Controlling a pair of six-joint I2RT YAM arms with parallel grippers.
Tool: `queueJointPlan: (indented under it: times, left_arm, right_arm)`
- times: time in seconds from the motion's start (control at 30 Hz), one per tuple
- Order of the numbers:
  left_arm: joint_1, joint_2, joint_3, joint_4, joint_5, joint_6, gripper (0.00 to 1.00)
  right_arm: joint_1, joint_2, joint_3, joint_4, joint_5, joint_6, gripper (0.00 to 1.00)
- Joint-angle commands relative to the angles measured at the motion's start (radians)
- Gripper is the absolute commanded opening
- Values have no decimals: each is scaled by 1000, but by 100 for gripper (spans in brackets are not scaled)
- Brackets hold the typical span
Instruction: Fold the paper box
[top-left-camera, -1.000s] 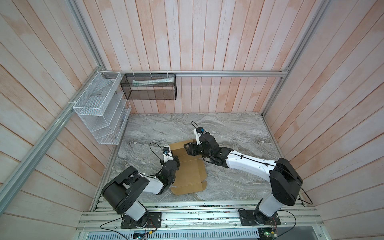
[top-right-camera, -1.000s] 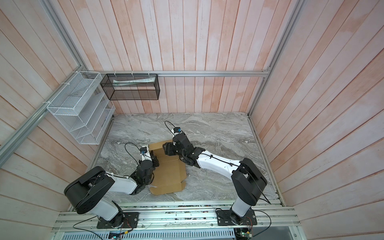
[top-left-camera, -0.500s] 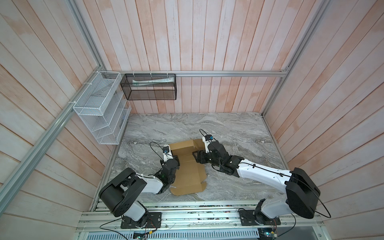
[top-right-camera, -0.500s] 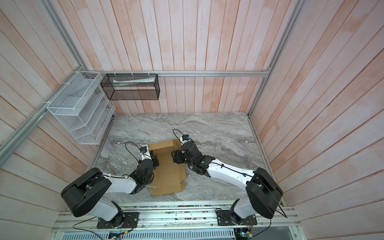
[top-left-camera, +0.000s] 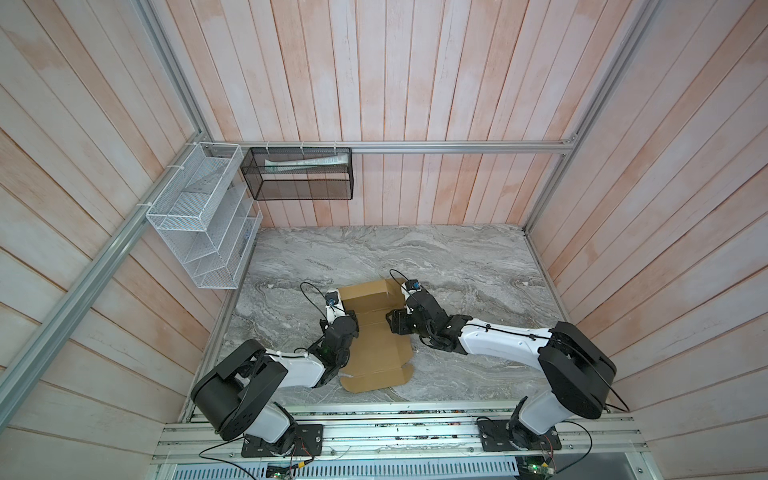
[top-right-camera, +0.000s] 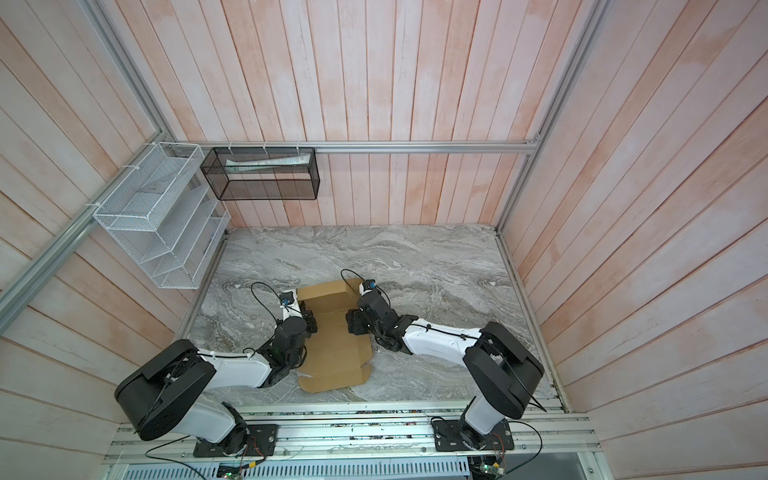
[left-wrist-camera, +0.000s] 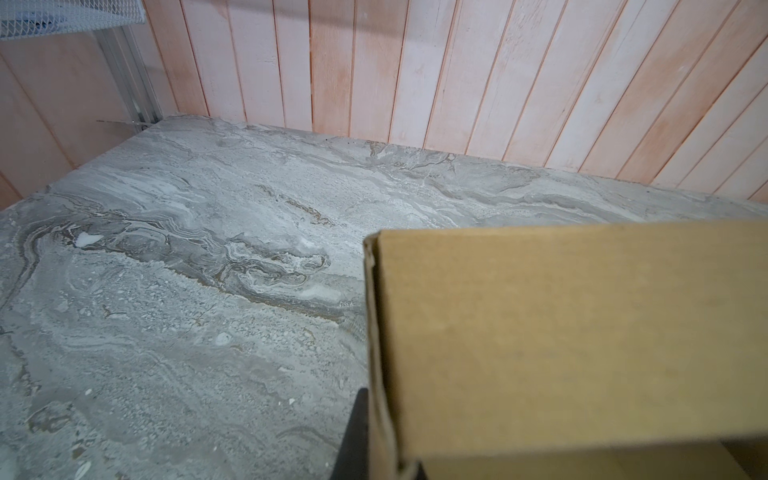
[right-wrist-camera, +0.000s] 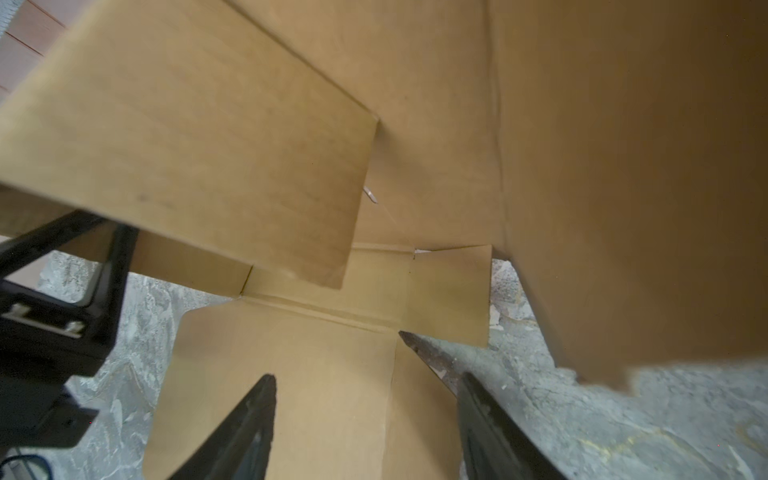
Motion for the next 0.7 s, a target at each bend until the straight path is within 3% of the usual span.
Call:
queueJointPlan:
  times: [0.0, 0.4, 0.67]
  left_arm:
    - [5, -11, 9, -9, 1, -6, 0]
    - [5, -14, 2, -4, 3, 1, 0]
    - [6, -11, 4, -6, 6, 3, 0]
  right_arm:
    - [-5, 40, 16, 25, 43, -7, 69]
    - [-17, 118, 43, 37, 93, 18, 69]
    - [-18, 129, 60, 107, 36, -27, 68]
